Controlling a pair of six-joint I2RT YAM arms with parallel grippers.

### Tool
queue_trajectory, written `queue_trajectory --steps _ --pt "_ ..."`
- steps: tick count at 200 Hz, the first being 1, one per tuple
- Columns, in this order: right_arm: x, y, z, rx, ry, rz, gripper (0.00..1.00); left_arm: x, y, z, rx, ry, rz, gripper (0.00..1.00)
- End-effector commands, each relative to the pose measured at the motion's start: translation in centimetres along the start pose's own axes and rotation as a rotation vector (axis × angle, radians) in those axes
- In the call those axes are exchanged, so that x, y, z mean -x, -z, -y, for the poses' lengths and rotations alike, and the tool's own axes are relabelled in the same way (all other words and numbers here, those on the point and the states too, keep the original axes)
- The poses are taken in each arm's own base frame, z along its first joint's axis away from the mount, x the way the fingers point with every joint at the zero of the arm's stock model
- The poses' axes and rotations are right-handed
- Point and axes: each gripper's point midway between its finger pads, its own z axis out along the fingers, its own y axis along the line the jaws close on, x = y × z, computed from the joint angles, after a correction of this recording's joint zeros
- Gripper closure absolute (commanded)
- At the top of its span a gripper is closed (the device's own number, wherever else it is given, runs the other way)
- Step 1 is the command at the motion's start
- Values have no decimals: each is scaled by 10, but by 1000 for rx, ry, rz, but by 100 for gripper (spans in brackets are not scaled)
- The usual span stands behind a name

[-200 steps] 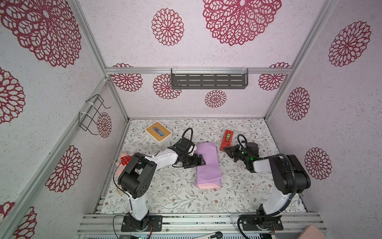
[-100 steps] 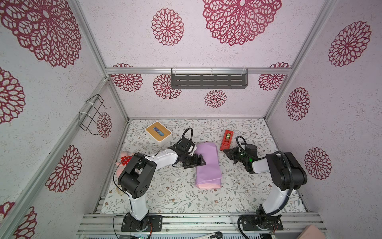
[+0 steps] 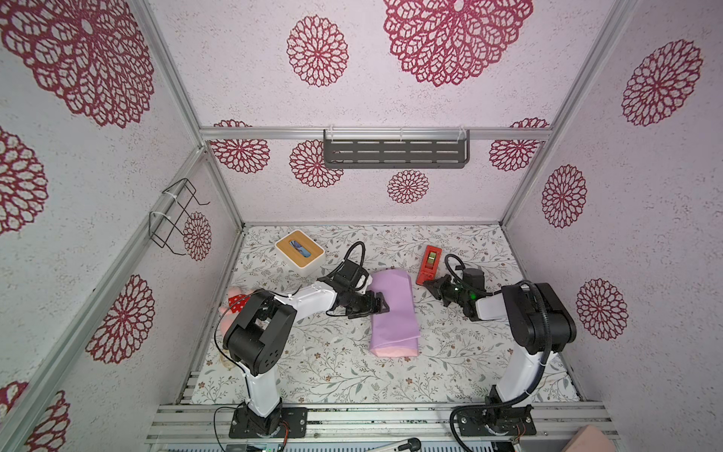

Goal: Wrap a gift box in wrapping paper
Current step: Tear off the tape with the cutter.

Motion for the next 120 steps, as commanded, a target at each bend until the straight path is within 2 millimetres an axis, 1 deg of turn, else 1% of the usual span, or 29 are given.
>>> queue_trajectory --steps 1,12,57,76,93,120 --pt "-17 4 54 -199 -35 -44 100 -27 -12 -46 167 55 -86 11" --pt "-17 6 57 -221 -23 -46 100 -27 -12 -45 166 54 -85 11" --pt "-11 15 62 -302 51 -38 100 -27 -13 -45 164 54 -87 11" --pt "-11 17 65 -332 75 -49 100 -27 -13 -45 163 56 -87 11" --pt "-10 20 66 -351 96 -56 100 -28 -13 -46 165 57 -88 11" --pt "-8 22 61 -353 123 -66 100 -28 -14 -46 166 59 -90 11"
